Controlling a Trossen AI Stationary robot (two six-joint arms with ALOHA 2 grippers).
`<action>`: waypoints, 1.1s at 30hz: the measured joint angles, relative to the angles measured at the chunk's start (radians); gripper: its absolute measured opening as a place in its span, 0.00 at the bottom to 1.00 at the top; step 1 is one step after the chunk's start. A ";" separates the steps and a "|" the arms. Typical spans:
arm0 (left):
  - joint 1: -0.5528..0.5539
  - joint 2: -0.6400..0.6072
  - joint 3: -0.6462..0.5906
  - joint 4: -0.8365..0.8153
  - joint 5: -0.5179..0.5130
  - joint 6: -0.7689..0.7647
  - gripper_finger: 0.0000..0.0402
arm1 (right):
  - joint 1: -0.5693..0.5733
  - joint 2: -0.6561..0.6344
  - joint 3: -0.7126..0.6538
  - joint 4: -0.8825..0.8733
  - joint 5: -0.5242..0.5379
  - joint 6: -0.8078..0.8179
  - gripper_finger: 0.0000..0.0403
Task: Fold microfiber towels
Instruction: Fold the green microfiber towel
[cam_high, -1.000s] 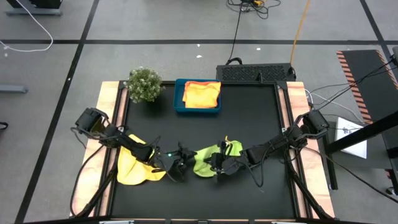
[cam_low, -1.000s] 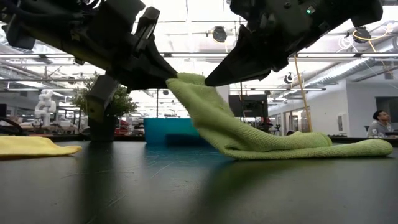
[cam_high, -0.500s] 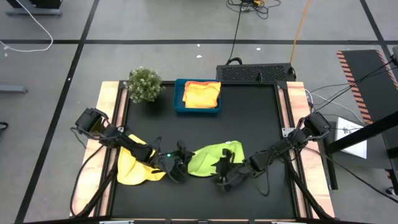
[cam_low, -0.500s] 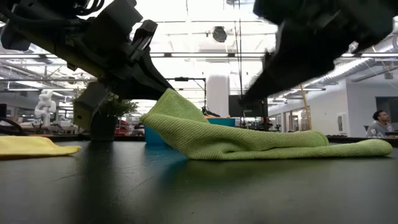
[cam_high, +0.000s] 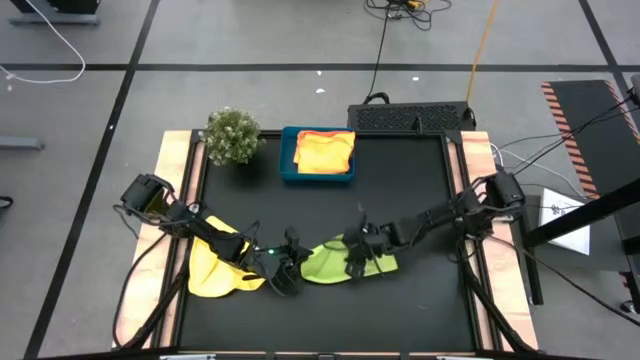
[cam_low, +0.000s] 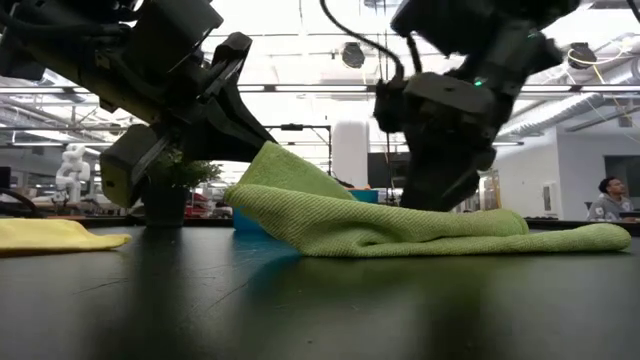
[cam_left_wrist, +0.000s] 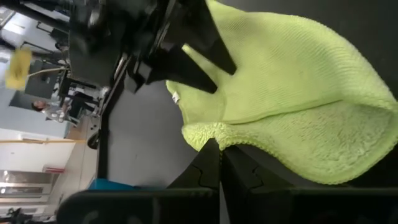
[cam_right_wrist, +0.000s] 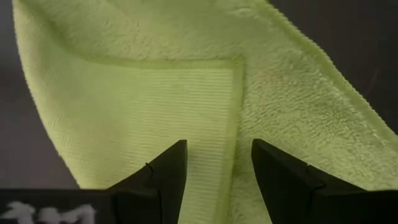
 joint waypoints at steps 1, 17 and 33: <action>0.000 0.000 0.000 0.000 0.000 -0.001 0.01 | -0.014 0.000 0.000 0.000 -0.034 0.001 0.43; 0.019 0.000 0.000 -0.001 -0.029 -0.036 0.01 | 0.029 0.000 0.000 0.002 -0.155 -0.170 0.25; 0.026 0.000 -0.002 -0.168 -0.100 -0.115 0.06 | 0.036 -0.028 0.000 0.003 -0.041 -0.252 0.01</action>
